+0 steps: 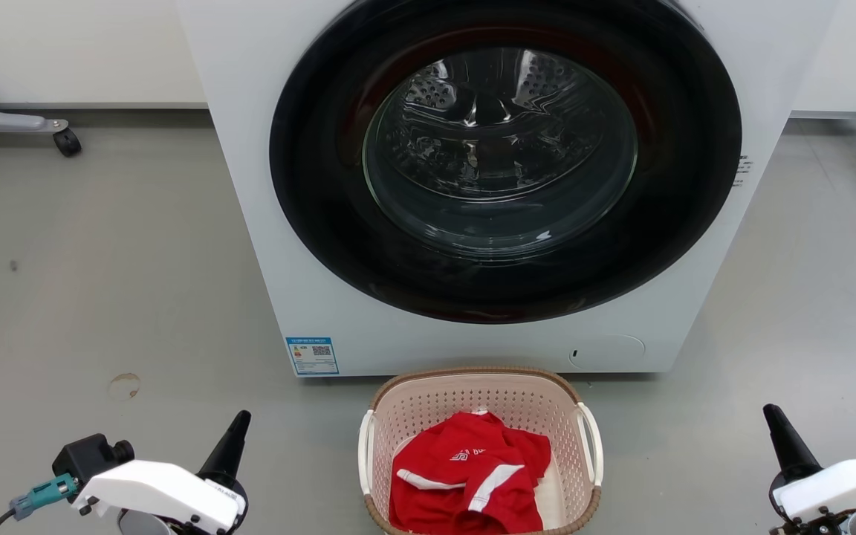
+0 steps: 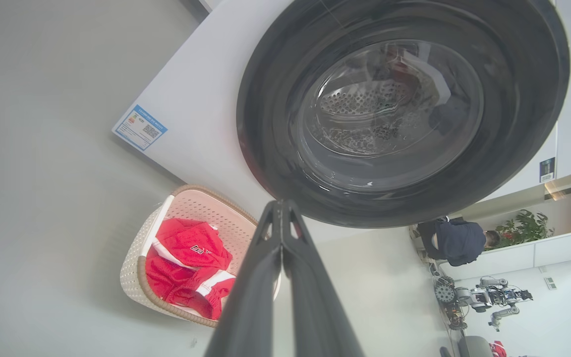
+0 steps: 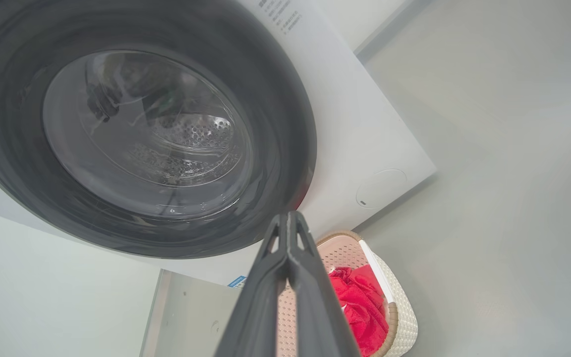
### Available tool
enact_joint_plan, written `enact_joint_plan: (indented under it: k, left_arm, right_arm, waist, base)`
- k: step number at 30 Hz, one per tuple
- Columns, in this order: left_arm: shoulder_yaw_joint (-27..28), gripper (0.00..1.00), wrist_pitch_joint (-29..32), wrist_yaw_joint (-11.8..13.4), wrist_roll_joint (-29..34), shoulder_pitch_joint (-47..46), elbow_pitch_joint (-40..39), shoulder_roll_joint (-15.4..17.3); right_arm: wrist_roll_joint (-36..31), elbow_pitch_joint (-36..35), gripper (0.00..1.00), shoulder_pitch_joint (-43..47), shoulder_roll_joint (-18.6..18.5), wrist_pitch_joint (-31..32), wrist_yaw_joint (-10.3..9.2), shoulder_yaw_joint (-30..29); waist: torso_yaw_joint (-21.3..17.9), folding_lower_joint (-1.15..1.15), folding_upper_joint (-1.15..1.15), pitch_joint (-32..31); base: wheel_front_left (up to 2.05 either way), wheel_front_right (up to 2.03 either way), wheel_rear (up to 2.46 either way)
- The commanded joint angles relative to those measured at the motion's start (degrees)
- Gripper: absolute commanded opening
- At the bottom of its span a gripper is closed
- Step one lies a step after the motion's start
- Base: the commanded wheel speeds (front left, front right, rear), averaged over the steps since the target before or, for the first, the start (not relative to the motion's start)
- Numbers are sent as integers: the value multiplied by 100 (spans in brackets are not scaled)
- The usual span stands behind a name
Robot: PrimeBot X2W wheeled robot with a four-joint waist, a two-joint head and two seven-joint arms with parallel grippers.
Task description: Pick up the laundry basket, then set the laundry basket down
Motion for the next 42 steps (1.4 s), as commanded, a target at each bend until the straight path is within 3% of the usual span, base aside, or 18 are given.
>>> enact_joint_plan:
  k: [1, 42]
  left_arm:
    - [267, 0, 11, -111, -81, -158, -80, 52]
    - [1959, 0, 240, -991, -944, -106, 308, -1030]
  right_arm:
    - [139, -199, 0, -351, -109, 48, -8, -41]
    - [1948, -549, 0, -450, -71, 395, -14, -902]
  waist:
    - [-8, -1, 0, 4]
    - [-244, -1, 0, 122]
  base:
    - [0, 0, 0]
    - [0, 0, 0]
